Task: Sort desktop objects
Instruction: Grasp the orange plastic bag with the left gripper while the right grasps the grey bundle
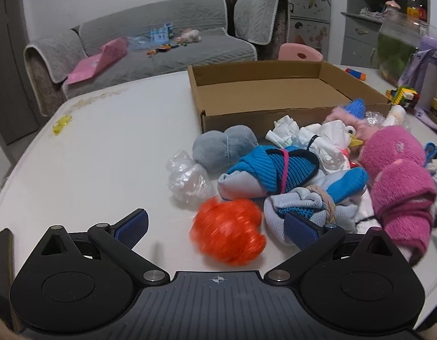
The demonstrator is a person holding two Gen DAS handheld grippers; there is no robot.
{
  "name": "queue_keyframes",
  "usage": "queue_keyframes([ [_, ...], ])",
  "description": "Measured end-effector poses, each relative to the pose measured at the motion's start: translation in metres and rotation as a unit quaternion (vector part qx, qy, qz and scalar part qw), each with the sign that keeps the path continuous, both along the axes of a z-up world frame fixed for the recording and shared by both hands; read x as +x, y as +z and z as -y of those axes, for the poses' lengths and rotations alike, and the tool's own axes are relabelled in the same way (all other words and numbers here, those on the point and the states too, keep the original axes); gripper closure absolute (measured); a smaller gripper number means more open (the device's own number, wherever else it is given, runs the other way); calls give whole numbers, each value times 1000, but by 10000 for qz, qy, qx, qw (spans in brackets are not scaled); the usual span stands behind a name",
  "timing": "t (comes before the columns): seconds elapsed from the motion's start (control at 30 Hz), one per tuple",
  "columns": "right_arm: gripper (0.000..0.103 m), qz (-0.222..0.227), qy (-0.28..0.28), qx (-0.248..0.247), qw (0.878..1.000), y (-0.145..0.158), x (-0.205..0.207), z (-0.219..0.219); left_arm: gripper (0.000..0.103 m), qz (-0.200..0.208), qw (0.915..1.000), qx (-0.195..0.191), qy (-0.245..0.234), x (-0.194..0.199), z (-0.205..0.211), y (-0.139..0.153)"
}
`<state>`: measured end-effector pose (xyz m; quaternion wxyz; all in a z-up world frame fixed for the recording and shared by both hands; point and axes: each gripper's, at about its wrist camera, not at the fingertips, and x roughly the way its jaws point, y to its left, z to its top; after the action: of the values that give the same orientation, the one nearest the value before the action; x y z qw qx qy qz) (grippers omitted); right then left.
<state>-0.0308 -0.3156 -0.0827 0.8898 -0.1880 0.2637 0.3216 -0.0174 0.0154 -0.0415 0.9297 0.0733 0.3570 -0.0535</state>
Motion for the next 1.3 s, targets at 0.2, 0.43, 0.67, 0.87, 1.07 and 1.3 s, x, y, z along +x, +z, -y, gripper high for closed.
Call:
queue_keyframes([
  [0.2,0,-95,-62,-70,9999,-5,4,2,1,-237,9993,153,239,7,5,-13],
  [0.43,0,-103,37,-74,9999,-7,7,0,1,-257,9979,-419,431,6,-9,-18],
  [0.67,0,-542,-84,156,9984,-9,19,8,0,-134,9974,-398,586,3,-9,-18],
  [0.87,0,-913,-136,350,9951,-11,27,13,0,-72,9973,-409,611,5,-6,-18],
  [1.07,0,-915,-138,350,9951,-11,26,13,0,-62,9970,-402,652,7,-3,-18],
  [1.3,6,-874,-170,393,9953,-10,25,14,5,-31,9977,-397,545,6,-3,-18],
])
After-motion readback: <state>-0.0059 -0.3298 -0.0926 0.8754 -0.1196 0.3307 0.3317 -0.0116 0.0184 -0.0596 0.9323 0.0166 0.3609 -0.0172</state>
